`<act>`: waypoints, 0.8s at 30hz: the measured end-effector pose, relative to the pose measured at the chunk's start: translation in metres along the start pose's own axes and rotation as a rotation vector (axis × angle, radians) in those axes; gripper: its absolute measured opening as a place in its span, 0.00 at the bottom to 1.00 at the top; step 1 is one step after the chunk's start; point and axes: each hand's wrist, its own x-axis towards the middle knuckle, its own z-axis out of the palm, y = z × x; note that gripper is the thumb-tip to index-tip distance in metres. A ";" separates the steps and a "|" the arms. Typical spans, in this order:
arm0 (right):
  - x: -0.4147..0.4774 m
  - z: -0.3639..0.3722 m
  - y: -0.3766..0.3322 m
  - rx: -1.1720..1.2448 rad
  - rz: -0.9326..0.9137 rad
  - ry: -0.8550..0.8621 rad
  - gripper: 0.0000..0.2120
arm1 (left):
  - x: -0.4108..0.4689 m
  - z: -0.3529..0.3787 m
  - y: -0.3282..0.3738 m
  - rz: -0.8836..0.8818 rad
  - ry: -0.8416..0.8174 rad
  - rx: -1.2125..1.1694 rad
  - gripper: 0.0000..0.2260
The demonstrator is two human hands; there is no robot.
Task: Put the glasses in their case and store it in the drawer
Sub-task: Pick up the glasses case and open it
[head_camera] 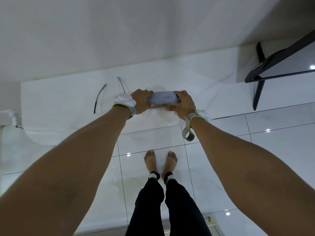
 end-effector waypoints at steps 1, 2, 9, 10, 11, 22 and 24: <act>0.000 0.001 0.001 0.006 0.004 0.002 0.36 | 0.000 -0.001 0.000 -0.002 -0.011 -0.005 0.21; 0.000 0.001 0.001 0.011 0.006 0.007 0.36 | 0.001 -0.002 -0.001 0.001 -0.021 0.000 0.22; -0.001 -0.001 0.001 0.028 0.015 0.007 0.35 | 0.002 -0.014 0.002 0.037 -0.067 0.016 0.22; -0.002 -0.002 0.000 0.032 0.019 0.006 0.35 | 0.003 -0.017 0.001 0.051 -0.060 -0.002 0.21; -0.002 -0.002 -0.001 0.036 0.024 0.003 0.34 | 0.004 -0.021 -0.001 0.062 -0.046 -0.030 0.20; 0.001 -0.009 -0.005 0.106 0.087 -0.030 0.34 | 0.021 -0.036 -0.015 -0.064 0.062 -0.443 0.15; 0.002 -0.010 -0.004 0.123 0.096 -0.029 0.34 | 0.023 -0.032 -0.016 -0.083 0.077 -0.499 0.15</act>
